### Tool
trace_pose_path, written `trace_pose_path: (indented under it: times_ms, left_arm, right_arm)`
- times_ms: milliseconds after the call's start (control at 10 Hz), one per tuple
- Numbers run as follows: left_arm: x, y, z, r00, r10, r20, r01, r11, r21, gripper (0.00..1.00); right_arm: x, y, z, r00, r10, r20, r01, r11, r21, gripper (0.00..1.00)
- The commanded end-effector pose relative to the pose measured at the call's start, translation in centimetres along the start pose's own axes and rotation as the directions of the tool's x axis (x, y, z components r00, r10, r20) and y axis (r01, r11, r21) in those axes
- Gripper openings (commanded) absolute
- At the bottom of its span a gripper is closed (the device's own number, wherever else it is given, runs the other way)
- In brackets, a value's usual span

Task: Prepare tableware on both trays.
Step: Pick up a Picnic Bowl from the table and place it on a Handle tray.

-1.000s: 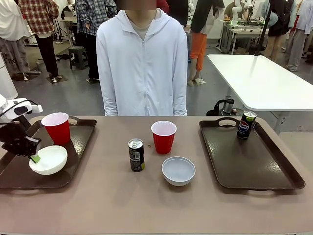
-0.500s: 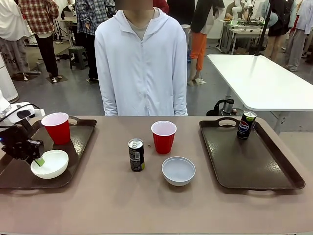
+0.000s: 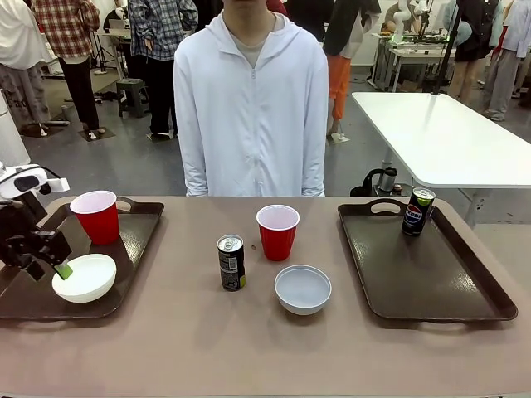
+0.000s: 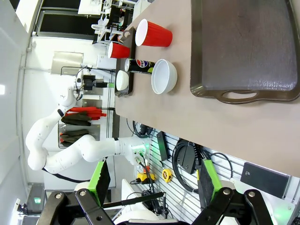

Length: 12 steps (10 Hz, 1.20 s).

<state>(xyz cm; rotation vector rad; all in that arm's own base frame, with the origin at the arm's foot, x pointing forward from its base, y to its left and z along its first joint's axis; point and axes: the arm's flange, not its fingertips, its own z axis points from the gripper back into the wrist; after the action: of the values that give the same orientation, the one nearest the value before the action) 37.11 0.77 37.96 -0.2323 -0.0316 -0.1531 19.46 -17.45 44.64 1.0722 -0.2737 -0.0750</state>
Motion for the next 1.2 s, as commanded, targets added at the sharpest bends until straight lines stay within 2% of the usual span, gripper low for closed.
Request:
trace_pose_path:
  times_ms: [0, 200, 400, 500, 1100]
  left_arm:
    - [-1.2, 0.3, 2.1, 1.0, -0.006, -0.016, 0.007, 1.0, 0.026, 0.85]
    - [-2.2, 0.2, 4.6, 1.0, 0.001, 0.006, -0.001, 0.998, 0.056, 1.0]
    - [-2.6, 0.9, 6.1, 1.0, 0.016, 0.015, -0.016, 0.999, 0.039, 1.0]
    - [-1.9, 0.4, 4.4, 1.0, -0.009, 0.014, 0.008, 0.999, 0.036, 1.0]
    - [-2.0, 0.6, 4.7, 1.0, -0.008, 0.004, 0.008, 0.999, 0.036, 1.0]
  right_arm:
    - [0.0, 0.0, 0.0, 1.0, 0.005, 0.003, -0.005, 1.0, 0.014, 1.0]
    - [0.0, 0.0, 0.0, 1.0, 0.005, 0.003, -0.005, 1.0, 0.014, 1.0]
    - [0.0, 0.0, 0.0, 1.0, 0.005, 0.003, -0.005, 1.0, 0.014, 1.0]
    - [0.0, 0.0, 0.0, 1.0, 0.005, 0.003, -0.005, 1.0, 0.014, 1.0]
    - [0.0, 0.0, 0.0, 1.0, 0.005, 0.003, -0.005, 1.0, 0.014, 1.0]
